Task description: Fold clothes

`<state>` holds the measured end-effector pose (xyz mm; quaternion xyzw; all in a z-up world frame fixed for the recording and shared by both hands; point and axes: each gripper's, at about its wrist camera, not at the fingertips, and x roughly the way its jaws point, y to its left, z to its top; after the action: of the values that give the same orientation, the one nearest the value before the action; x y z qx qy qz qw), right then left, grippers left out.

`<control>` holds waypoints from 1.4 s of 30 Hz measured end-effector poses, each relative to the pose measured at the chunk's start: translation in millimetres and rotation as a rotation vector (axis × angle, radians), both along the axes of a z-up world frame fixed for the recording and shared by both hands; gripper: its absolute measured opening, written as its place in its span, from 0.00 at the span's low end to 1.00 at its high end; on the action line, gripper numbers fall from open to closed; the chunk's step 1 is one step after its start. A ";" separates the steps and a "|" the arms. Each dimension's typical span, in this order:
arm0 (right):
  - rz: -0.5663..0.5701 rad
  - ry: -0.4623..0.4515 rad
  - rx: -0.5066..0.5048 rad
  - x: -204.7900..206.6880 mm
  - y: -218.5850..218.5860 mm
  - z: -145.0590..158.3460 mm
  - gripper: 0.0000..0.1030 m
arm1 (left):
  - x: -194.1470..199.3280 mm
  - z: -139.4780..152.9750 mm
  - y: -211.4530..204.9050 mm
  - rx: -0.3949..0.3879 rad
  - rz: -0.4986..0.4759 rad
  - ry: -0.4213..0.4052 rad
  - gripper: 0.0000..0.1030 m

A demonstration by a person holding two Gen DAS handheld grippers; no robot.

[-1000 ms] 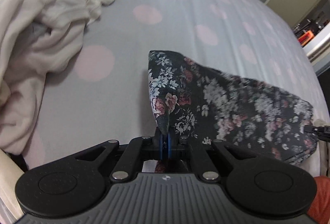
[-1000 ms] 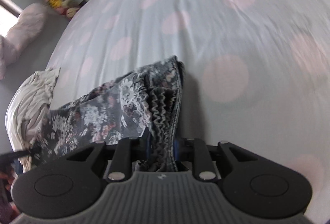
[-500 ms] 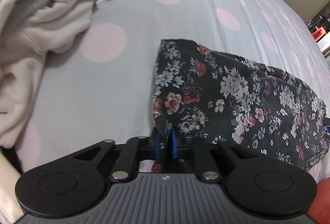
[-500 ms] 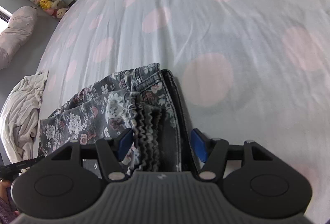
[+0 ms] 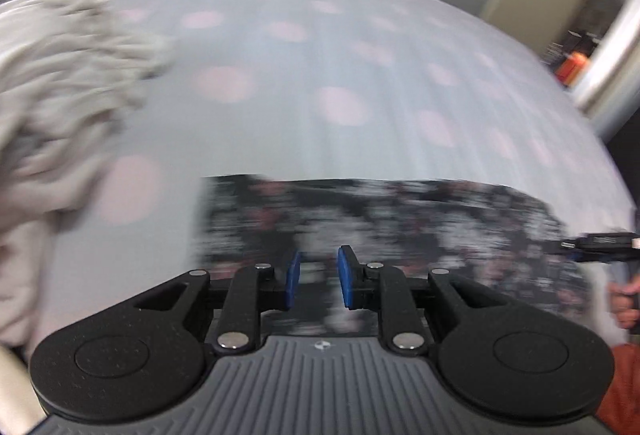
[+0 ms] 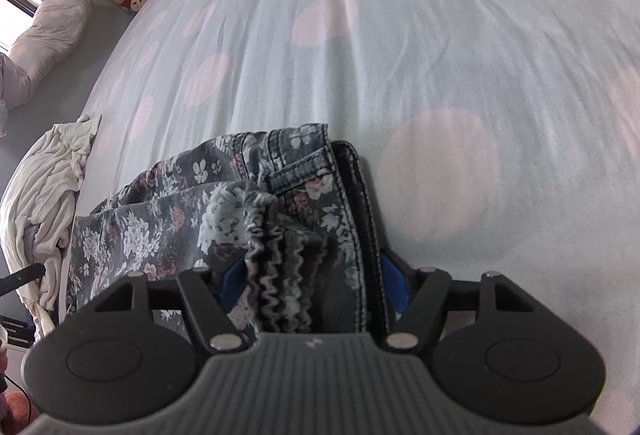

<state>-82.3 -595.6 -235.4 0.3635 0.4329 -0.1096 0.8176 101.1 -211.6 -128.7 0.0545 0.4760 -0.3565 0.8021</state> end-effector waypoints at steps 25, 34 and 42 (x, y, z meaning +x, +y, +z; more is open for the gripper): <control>-0.036 -0.089 0.003 3.4 11.5 -11.8 0.40 | 15.9 -72.4 -162.6 0.045 -0.063 0.048 0.00; -0.051 -0.102 0.061 -2.1 6.3 -10.9 0.32 | 6.6 -56.5 -156.8 0.036 -0.046 0.033 0.02; -0.058 -0.121 0.073 -9.0 5.6 13.3 0.30 | -60.1 -47.3 -117.9 0.064 -0.111 0.101 0.02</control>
<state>-91.3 -590.1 -222.1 0.4114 0.3758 -0.0950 0.8249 41.0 -329.5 -176.0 0.0885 0.5233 -0.3872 0.7539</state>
